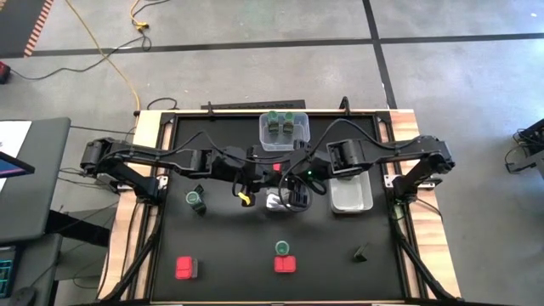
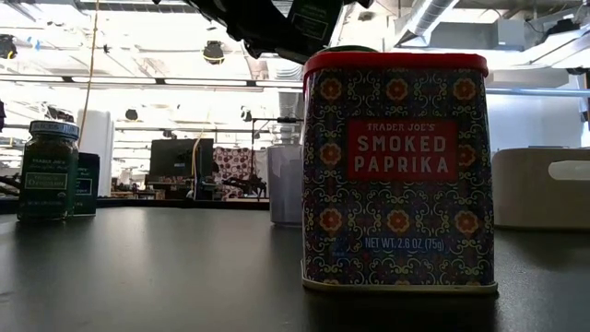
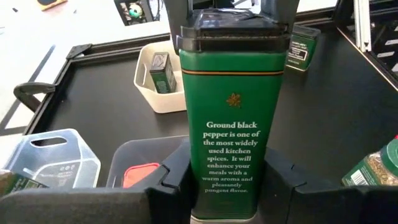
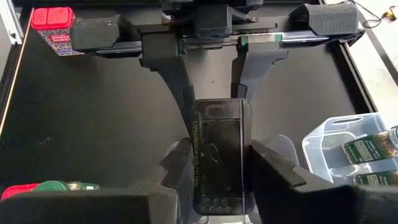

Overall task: Sort spices by type
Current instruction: Put the black seasoning can into the gray bin

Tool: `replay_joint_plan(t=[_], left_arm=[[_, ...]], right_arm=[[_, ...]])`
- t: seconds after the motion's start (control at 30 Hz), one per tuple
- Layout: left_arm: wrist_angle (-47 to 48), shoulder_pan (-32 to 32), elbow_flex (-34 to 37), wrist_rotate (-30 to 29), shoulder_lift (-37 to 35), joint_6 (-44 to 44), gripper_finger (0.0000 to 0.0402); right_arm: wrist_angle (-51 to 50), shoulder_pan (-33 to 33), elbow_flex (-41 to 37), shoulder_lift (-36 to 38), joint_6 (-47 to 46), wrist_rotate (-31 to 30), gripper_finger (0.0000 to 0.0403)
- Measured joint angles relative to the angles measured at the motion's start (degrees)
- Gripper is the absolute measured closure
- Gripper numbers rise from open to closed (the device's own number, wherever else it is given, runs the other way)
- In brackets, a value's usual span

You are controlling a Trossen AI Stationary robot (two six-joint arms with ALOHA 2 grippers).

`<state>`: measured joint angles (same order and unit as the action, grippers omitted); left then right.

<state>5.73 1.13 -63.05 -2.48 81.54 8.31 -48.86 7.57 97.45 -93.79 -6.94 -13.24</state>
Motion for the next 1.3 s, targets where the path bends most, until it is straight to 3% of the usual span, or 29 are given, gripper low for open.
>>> replay_joint_plan(t=[0.87, 1.13, 1.3], left_arm=[[0.7, -0.2, 0.0, 0.7, 0.0, -4.0, 0.0285], [0.1, 0.0, 0.0, -0.3, 0.0, -5.7, 0.022], [1.2, 0.0, 0.0, -1.7, -0.3, -4.3, 0.0191]], right_arm=[[0.1, 0.4, 0.0, 0.0, -1.8, 0.1, 0.0245], [-0.6, 0.3, 0.0, 0.0, -2.3, -0.3, 0.0247], [-6.1, -0.1, 0.0, 0.2, -4.8, -1.6, 0.025]])
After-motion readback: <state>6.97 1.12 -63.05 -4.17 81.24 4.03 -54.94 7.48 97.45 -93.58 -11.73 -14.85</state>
